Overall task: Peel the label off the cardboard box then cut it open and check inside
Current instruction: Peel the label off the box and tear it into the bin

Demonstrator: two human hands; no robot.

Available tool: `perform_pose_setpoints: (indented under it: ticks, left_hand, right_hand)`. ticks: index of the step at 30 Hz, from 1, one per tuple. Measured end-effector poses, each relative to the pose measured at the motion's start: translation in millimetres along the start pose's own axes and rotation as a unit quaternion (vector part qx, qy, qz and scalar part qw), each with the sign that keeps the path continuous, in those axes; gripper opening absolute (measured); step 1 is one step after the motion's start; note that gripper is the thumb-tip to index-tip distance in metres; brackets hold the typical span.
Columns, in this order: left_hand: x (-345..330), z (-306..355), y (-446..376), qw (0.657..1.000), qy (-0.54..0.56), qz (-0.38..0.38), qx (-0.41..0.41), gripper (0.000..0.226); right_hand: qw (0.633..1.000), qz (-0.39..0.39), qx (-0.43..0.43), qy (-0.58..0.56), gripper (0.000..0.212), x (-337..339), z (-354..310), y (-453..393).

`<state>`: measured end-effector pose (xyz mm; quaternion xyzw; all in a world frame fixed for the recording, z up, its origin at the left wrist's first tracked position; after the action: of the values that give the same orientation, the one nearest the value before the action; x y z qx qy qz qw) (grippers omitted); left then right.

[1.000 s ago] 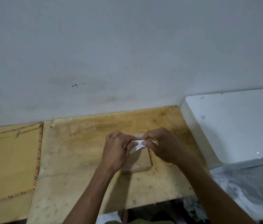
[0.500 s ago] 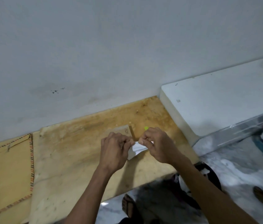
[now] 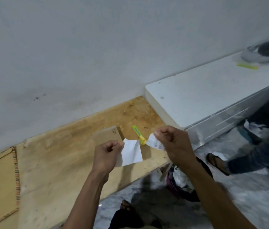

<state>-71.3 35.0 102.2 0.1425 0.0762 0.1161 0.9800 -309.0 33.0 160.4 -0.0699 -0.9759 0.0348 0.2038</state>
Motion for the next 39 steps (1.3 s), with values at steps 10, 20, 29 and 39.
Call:
perform_pose_setpoints:
  ticks: [10, 20, 29, 39]
  left_hand:
    - [-53, 8, 14, 0.993, 0.040, -0.113, 0.017, 0.012]
    - [-49, 11, 15, 0.984, -0.098, -0.138, -0.064, 0.006]
    - [-83, 30, 21, 0.903, -0.344, -0.154, -0.208, 0.015]
    - [-112, 33, 32, 0.896, -0.308, -0.135, -0.289, 0.016]
  right_hand:
    - [0.998, -0.038, 0.016, 0.050, 0.007, -28, 6, 3]
    - [0.995, -0.017, 0.051, 0.087, 0.013, -24, 16, 6]
    - [0.906, -0.048, 0.232, 0.350, 0.019, -10, 6, 3]
    - [0.986, -0.012, 0.027, 0.161, 0.009, 28, 37, 2]
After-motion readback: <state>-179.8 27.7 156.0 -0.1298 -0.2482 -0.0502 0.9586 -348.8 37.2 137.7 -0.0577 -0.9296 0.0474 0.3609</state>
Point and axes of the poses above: each hand's wrist, its own y-axis away from the middle knuckle, its own x-axis out of the back of the hand, z = x × y, the point moved 7 cm from there along -y, towards the middle knuckle, and after that the axes turned 14 degrees about y, right-handed, at the moved point
